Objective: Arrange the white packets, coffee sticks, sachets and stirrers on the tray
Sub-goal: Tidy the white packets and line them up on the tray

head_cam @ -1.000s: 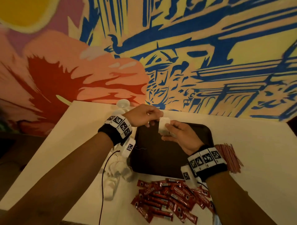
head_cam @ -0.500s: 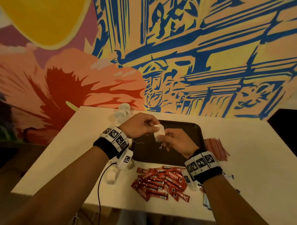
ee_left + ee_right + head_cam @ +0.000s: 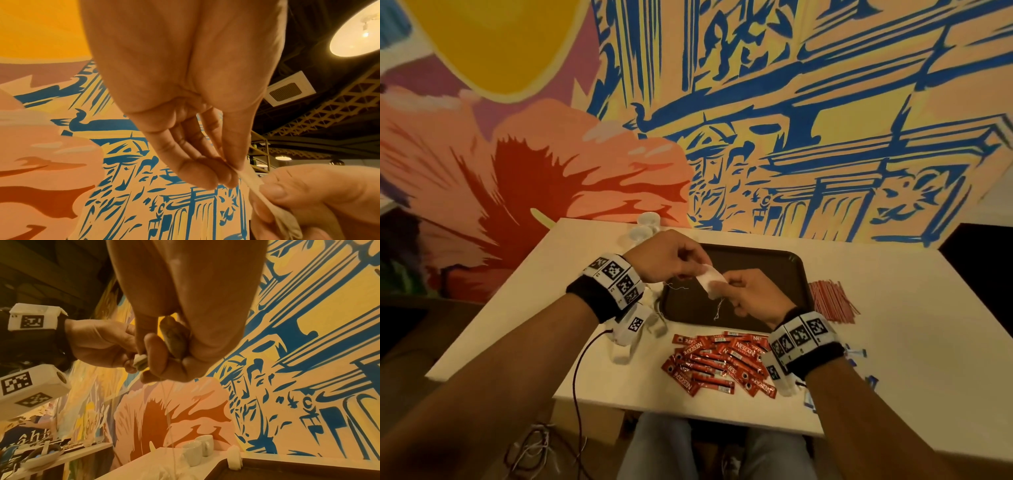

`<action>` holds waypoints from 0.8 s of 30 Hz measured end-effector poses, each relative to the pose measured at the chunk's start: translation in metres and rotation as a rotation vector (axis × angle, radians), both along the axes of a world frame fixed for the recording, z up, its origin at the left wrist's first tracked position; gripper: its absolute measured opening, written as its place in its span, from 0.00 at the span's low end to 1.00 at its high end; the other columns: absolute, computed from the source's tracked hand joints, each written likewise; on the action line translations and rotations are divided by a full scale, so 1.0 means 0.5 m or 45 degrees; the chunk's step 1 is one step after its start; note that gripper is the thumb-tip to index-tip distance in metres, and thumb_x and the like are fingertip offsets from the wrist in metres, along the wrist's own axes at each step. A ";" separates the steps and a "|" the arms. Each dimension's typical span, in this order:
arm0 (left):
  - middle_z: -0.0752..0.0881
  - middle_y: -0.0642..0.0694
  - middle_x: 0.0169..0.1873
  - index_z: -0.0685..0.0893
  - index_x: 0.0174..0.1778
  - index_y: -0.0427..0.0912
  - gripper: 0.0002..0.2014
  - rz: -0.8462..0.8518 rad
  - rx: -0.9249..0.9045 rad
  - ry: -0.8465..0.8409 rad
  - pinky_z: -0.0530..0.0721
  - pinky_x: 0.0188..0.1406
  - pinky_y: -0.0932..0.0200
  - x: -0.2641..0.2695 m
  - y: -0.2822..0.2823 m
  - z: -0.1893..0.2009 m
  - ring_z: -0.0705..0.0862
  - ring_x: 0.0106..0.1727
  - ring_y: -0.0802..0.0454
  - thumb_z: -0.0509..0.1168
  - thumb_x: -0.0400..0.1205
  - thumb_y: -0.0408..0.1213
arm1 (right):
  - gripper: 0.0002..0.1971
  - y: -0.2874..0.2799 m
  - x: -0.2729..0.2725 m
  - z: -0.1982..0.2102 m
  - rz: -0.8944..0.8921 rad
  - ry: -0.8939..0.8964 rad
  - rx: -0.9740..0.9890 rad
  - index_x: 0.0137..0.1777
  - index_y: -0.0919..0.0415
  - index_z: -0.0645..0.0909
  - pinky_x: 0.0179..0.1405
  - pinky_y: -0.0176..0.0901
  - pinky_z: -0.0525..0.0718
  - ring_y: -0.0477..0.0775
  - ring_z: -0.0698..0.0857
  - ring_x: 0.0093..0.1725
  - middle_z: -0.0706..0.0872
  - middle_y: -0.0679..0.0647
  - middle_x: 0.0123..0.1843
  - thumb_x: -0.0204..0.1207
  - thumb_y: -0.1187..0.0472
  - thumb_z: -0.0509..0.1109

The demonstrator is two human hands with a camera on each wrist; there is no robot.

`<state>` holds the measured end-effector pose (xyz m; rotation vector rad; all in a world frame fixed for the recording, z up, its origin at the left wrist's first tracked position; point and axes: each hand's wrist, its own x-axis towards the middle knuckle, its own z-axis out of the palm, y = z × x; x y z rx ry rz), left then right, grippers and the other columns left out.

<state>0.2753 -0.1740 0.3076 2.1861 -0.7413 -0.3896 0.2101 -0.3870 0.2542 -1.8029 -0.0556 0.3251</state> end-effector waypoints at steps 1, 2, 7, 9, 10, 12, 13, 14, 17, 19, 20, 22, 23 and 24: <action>0.90 0.50 0.32 0.93 0.51 0.46 0.05 -0.001 0.025 -0.040 0.84 0.37 0.64 -0.004 -0.003 0.002 0.85 0.32 0.59 0.75 0.81 0.36 | 0.10 -0.003 -0.004 -0.002 0.010 -0.006 0.003 0.53 0.63 0.91 0.25 0.38 0.66 0.47 0.68 0.25 0.75 0.53 0.30 0.81 0.55 0.76; 0.89 0.51 0.32 0.93 0.51 0.46 0.05 -0.005 0.048 -0.075 0.83 0.36 0.66 -0.007 -0.006 0.003 0.84 0.32 0.59 0.75 0.81 0.36 | 0.10 -0.006 -0.009 -0.004 0.020 -0.020 -0.008 0.52 0.62 0.92 0.24 0.37 0.66 0.47 0.68 0.25 0.77 0.54 0.30 0.81 0.55 0.76; 0.90 0.54 0.35 0.93 0.50 0.47 0.05 -0.034 0.172 -0.194 0.84 0.38 0.67 -0.022 -0.027 -0.001 0.87 0.35 0.61 0.75 0.80 0.37 | 0.11 -0.020 -0.024 -0.012 0.036 -0.124 -0.142 0.52 0.59 0.92 0.24 0.28 0.69 0.40 0.72 0.24 0.87 0.43 0.30 0.83 0.52 0.74; 0.88 0.61 0.36 0.93 0.51 0.48 0.05 -0.025 0.240 -0.277 0.80 0.39 0.71 -0.021 -0.036 -0.004 0.85 0.37 0.66 0.75 0.80 0.37 | 0.11 -0.025 -0.023 -0.013 0.034 -0.090 -0.125 0.54 0.55 0.91 0.25 0.29 0.70 0.40 0.75 0.25 0.92 0.47 0.40 0.84 0.49 0.72; 0.87 0.63 0.37 0.93 0.51 0.49 0.05 -0.006 0.271 -0.319 0.76 0.39 0.74 -0.017 -0.038 -0.005 0.84 0.38 0.68 0.74 0.81 0.38 | 0.11 -0.028 -0.019 -0.012 0.012 -0.042 -0.099 0.57 0.53 0.89 0.25 0.31 0.70 0.40 0.76 0.26 0.93 0.50 0.47 0.84 0.49 0.72; 0.87 0.61 0.39 0.93 0.52 0.49 0.06 0.043 0.319 -0.400 0.73 0.40 0.74 -0.001 -0.038 -0.004 0.83 0.40 0.67 0.74 0.81 0.38 | 0.11 -0.035 -0.007 -0.014 -0.081 0.096 -0.004 0.64 0.51 0.84 0.26 0.33 0.73 0.39 0.78 0.30 0.90 0.55 0.56 0.84 0.52 0.72; 0.87 0.59 0.40 0.92 0.52 0.49 0.06 0.067 0.340 -0.440 0.72 0.41 0.74 0.012 -0.035 -0.004 0.83 0.42 0.65 0.73 0.81 0.38 | 0.13 -0.040 0.000 -0.016 -0.138 0.168 0.103 0.67 0.53 0.81 0.27 0.35 0.74 0.40 0.79 0.33 0.88 0.56 0.57 0.85 0.56 0.71; 0.88 0.56 0.42 0.92 0.51 0.48 0.05 0.093 0.358 -0.472 0.73 0.41 0.73 0.026 -0.031 -0.006 0.83 0.43 0.63 0.73 0.81 0.38 | 0.15 -0.045 0.007 -0.022 -0.199 0.233 0.248 0.69 0.56 0.80 0.28 0.37 0.75 0.42 0.78 0.34 0.86 0.58 0.57 0.85 0.60 0.70; 0.86 0.54 0.43 0.91 0.50 0.50 0.04 0.199 0.385 -0.507 0.74 0.40 0.68 0.084 -0.013 -0.018 0.83 0.44 0.59 0.72 0.82 0.38 | 0.16 -0.061 0.027 -0.036 -0.313 0.359 0.621 0.70 0.65 0.78 0.32 0.42 0.75 0.49 0.75 0.35 0.82 0.60 0.53 0.83 0.65 0.62; 0.87 0.52 0.45 0.90 0.49 0.50 0.04 0.268 0.421 -0.518 0.80 0.44 0.60 0.132 -0.001 -0.031 0.85 0.46 0.56 0.71 0.82 0.38 | 0.17 -0.068 0.040 -0.042 -0.329 0.401 0.688 0.66 0.68 0.79 0.34 0.45 0.74 0.51 0.75 0.37 0.81 0.61 0.52 0.81 0.66 0.58; 0.88 0.51 0.46 0.90 0.49 0.49 0.04 0.300 0.443 -0.513 0.83 0.47 0.56 0.159 0.004 -0.038 0.86 0.47 0.54 0.71 0.82 0.38 | 0.17 -0.070 0.048 -0.045 -0.336 0.410 0.679 0.65 0.68 0.79 0.35 0.46 0.74 0.52 0.75 0.38 0.81 0.62 0.51 0.79 0.67 0.57; 0.90 0.49 0.49 0.90 0.49 0.47 0.04 0.359 0.483 -0.499 0.85 0.51 0.53 0.209 0.011 -0.054 0.87 0.49 0.52 0.70 0.82 0.36 | 0.17 -0.072 0.067 -0.050 -0.349 0.404 0.574 0.66 0.66 0.79 0.36 0.45 0.75 0.52 0.75 0.39 0.80 0.61 0.53 0.79 0.71 0.59; 0.90 0.48 0.49 0.91 0.49 0.47 0.05 0.386 0.496 -0.496 0.85 0.52 0.53 0.232 0.012 -0.063 0.87 0.49 0.51 0.70 0.81 0.36 | 0.17 -0.073 0.078 -0.053 -0.355 0.393 0.496 0.67 0.64 0.78 0.36 0.44 0.76 0.52 0.76 0.39 0.80 0.60 0.52 0.80 0.71 0.61; 0.91 0.48 0.49 0.91 0.49 0.46 0.05 0.411 0.505 -0.491 0.85 0.51 0.53 0.255 0.011 -0.071 0.87 0.49 0.51 0.70 0.81 0.35 | 0.18 -0.074 0.090 -0.058 -0.366 0.380 0.422 0.68 0.63 0.77 0.37 0.44 0.76 0.52 0.76 0.40 0.80 0.59 0.51 0.80 0.73 0.64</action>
